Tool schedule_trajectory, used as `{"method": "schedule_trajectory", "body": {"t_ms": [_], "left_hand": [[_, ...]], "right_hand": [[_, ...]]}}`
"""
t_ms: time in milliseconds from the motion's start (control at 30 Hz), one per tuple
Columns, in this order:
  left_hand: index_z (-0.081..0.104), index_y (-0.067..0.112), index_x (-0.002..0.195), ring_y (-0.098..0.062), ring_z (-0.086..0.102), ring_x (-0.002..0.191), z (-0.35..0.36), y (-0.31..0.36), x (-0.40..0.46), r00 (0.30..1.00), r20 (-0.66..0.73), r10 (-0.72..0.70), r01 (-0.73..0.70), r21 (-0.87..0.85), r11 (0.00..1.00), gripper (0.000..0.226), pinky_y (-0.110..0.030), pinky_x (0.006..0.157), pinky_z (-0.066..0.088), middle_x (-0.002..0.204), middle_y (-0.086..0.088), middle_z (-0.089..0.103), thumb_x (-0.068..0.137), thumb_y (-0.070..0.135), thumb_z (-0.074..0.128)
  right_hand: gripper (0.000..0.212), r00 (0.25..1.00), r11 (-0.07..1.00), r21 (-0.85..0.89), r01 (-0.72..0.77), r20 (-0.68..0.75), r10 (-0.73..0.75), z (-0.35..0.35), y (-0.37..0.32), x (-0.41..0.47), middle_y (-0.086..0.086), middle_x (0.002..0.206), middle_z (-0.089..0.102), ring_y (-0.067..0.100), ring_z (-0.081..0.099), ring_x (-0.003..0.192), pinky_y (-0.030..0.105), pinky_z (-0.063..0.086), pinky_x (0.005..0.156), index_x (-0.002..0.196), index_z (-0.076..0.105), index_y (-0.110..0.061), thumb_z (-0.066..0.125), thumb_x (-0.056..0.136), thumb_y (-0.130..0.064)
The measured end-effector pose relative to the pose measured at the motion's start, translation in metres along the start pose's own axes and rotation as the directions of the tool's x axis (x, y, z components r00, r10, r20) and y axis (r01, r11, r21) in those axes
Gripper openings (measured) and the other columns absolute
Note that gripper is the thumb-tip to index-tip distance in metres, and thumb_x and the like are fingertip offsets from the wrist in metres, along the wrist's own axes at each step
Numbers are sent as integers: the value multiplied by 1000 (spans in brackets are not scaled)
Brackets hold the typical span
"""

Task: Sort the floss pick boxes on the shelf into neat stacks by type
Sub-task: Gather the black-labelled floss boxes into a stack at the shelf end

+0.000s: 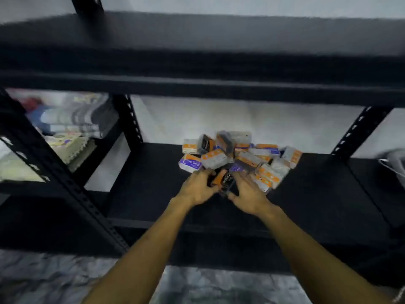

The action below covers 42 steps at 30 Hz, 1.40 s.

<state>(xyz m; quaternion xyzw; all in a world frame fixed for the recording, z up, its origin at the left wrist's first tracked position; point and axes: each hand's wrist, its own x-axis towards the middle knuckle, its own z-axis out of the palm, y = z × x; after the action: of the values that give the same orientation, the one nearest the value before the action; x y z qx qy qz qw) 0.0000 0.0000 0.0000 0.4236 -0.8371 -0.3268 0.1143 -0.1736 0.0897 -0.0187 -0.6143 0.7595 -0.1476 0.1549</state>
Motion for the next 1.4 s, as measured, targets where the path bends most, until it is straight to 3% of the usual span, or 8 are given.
{"method": "schedule_trajectory", "body": {"t_ms": [200,400,533,800,967,1067,1267,1400], "left_hand": [[58,24,132,-18,54,124,45,-65,13,951,-246,186,-162,117,980,52,-40,97,49,135,4,58,91,58,55],[47,20,143,-22,46,134,67,-84,2,948,-216,234,-171,277,946,63,-39,108,39,145,-2,50,91,56,57],[49,21,142,-21,41,139,72,-82,-4,950,-219,220,-152,291,944,58,-36,111,34,150,-1,45,95,54,52],[49,23,142,-21,43,138,76,-73,-15,950,-261,170,-88,297,951,56,-38,109,38,149,0,48,94,53,49],[49,23,143,-18,37,144,77,-70,-21,957,-248,151,-75,292,953,53,-38,113,33,151,1,46,97,51,47],[52,28,137,-19,45,136,78,-75,-22,953,-278,124,-51,256,965,45,-39,104,42,146,4,51,97,48,48],[58,28,129,-18,54,124,65,-78,-14,973,-227,48,4,222,975,42,-42,101,47,132,3,61,93,50,54],[65,29,102,-18,64,96,33,-63,14,925,-376,44,44,222,974,30,-41,85,55,103,5,68,86,53,57]], "right_hand": [[49,918,976,-67,207,-332,-217,64,26,20,5,144,50,23,43,134,40,38,110,145,43,-16,48,100,-34],[50,847,955,-171,241,-445,-293,90,32,22,4,140,53,24,44,132,44,40,107,137,55,-12,55,95,-39],[45,848,965,-122,232,-461,-262,90,33,13,2,132,57,21,47,128,43,43,106,129,59,-11,62,88,-30],[26,837,974,50,222,-522,-164,83,25,-2,-5,106,48,18,50,102,39,46,89,102,62,-19,58,92,-43],[37,864,979,145,147,-500,-56,77,35,2,3,132,49,24,38,128,37,35,106,129,62,-19,56,97,-36],[48,917,966,224,132,-398,-33,72,37,4,0,149,44,24,30,136,39,29,110,143,51,-25,54,98,-41],[52,947,948,238,213,-289,-140,63,55,3,-6,141,51,19,40,128,34,36,103,137,53,-30,59,91,-55],[60,927,933,291,211,-361,-97,69,60,8,-2,129,49,17,42,128,29,37,101,133,53,-26,69,83,-55]]}}
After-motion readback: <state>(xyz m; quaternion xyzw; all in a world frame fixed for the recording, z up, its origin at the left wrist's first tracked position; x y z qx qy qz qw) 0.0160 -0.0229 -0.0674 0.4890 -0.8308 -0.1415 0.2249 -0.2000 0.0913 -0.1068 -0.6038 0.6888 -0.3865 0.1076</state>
